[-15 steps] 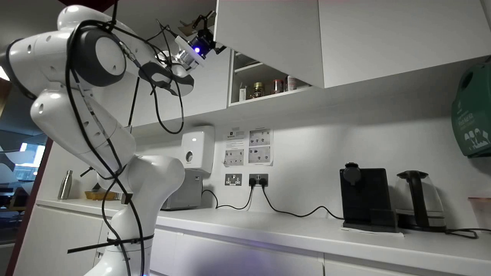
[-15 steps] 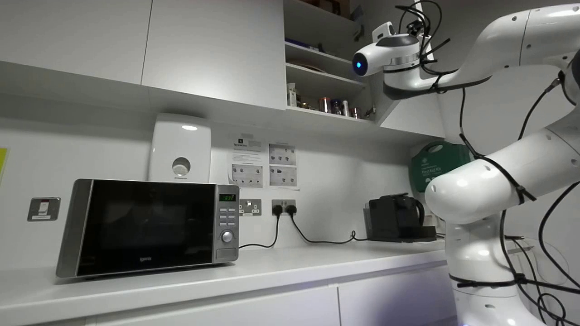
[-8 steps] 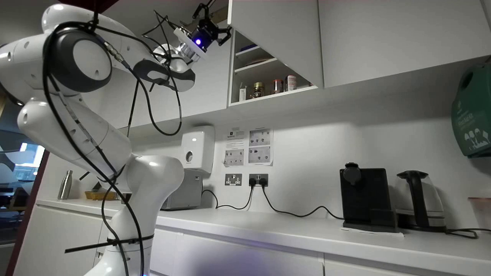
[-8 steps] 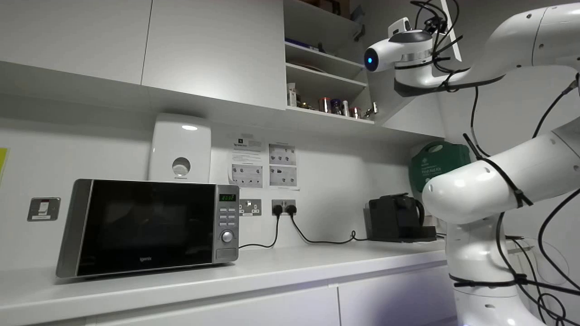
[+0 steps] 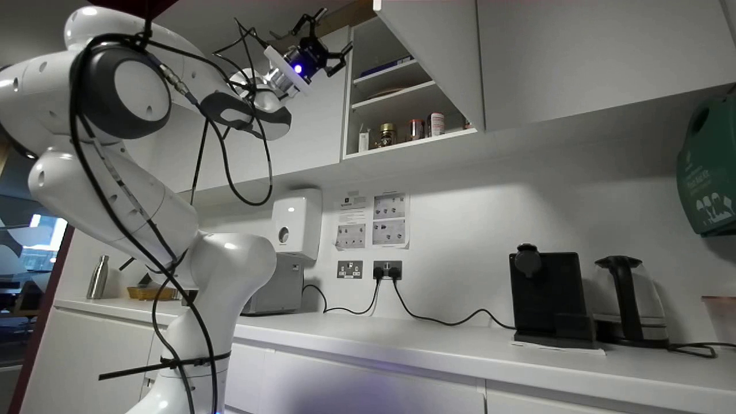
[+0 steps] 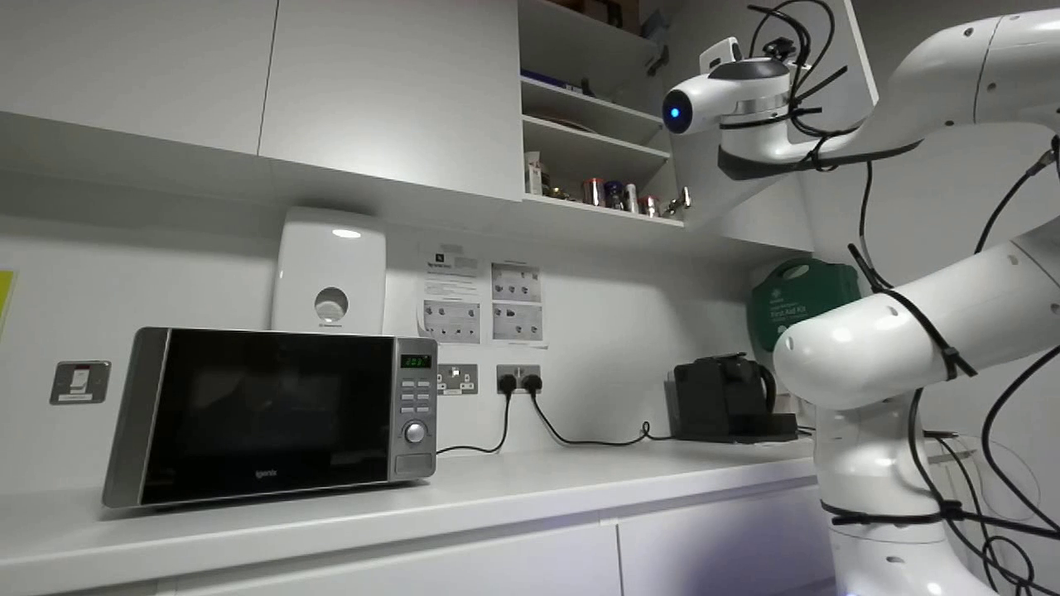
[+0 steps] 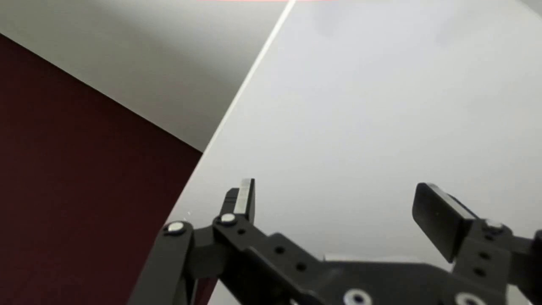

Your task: Open the cupboard fully

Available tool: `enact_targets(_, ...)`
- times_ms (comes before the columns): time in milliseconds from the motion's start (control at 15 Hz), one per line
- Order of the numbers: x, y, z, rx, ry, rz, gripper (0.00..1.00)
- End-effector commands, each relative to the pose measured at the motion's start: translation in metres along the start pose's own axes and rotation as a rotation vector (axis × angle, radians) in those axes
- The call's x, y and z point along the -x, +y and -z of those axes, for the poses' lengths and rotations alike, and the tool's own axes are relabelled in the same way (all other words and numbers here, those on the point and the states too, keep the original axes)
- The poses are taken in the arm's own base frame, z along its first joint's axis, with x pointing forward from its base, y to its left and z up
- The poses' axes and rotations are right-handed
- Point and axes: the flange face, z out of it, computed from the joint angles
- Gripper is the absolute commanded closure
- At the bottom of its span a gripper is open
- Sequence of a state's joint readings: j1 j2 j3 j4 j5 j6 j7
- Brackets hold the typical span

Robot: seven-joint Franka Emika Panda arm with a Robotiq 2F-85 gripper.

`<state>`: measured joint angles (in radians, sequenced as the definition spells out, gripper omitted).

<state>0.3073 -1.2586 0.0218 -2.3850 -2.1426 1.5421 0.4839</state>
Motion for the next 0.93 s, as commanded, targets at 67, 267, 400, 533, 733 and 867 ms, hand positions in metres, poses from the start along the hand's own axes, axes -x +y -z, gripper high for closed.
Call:
enact_targets(67,-0.035,-0.035,0.054,-0.192,0.163,-0.080,0.00)
enact_targets(267,-0.061,-0.064,0.081,-0.308,0.264,-0.159,0.00)
enact_targets(400,-0.077,-0.086,0.092,-0.381,0.312,-0.225,0.00)
enact_targets(533,-0.091,-0.107,0.100,-0.458,0.339,-0.295,0.00)
enact_targets(733,-0.107,-0.134,0.102,-0.573,0.333,-0.412,0.00)
enact_targets(867,-0.112,-0.151,0.098,-0.644,0.299,-0.484,0.00)
